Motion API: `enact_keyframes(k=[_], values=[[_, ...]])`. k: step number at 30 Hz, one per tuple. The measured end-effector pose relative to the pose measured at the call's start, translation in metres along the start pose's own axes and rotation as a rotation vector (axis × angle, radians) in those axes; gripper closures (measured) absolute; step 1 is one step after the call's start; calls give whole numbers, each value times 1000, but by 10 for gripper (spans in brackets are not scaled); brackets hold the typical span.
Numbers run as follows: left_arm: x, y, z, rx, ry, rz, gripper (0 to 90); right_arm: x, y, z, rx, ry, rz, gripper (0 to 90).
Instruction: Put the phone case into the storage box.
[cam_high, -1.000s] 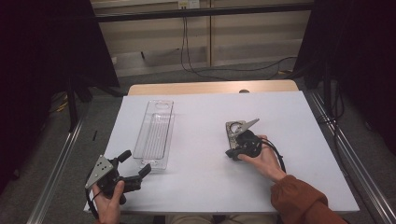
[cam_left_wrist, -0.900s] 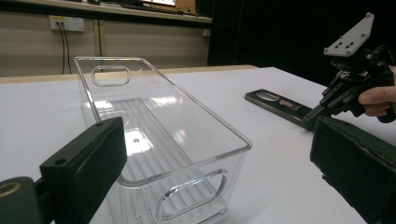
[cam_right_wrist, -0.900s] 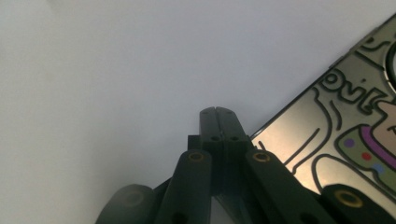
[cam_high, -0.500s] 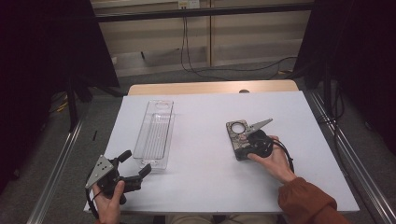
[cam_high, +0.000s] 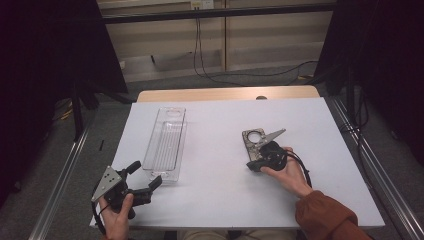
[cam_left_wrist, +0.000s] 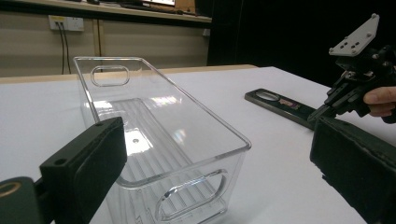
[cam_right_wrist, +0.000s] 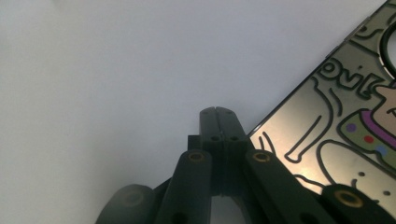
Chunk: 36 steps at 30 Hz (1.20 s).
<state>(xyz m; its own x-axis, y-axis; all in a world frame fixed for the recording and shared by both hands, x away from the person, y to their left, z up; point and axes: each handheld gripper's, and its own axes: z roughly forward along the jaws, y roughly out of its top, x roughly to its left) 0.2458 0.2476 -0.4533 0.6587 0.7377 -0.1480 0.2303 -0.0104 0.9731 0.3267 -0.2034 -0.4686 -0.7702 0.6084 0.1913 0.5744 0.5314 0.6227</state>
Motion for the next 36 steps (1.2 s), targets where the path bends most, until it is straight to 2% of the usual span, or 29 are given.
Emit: enact_keyframes(k=[5,6,12,17,19,20,22,23,24,26,29,31,34,36], values=[[0,0,0,-1,0,0,39,-4,-3,-5,15,-32,6,900],[0,0,0,0,0,1,40,-4,-3,-6,9,-23,14,900],[0,0,0,0,1,0,39,-7,-5,-9,11,-40,26,900],[0,0,0,0,0,0,39,-10,-6,-11,-8,-41,34,900],[0,0,0,-1,-1,-1,39,-11,-7,-12,-7,-29,35,900],[0,0,0,-1,-1,-1,39,-10,-7,-12,-21,-12,39,900],[0,0,0,-2,-1,-1,39,-8,-6,-16,-40,-11,40,900],[0,0,0,-2,-6,-1,39,-7,-4,-19,-55,-10,33,818],[0,0,0,-2,-2,-1,39,-5,-3,-20,-79,-17,42,699],[0,0,0,2,-1,4,39,-4,-1,-24,-81,-15,40,643],[0,0,0,1,-5,3,39,-4,0,-27,-104,-43,47,435],[0,0,0,-2,-2,-2,39,-6,1,-29,-98,-64,53,348],[1,0,0,-1,3,3,39,-10,2,-31,-104,-94,80,178],[0,0,0,-3,-2,-1,39,-13,2,-31,-107,-116,121,109]])
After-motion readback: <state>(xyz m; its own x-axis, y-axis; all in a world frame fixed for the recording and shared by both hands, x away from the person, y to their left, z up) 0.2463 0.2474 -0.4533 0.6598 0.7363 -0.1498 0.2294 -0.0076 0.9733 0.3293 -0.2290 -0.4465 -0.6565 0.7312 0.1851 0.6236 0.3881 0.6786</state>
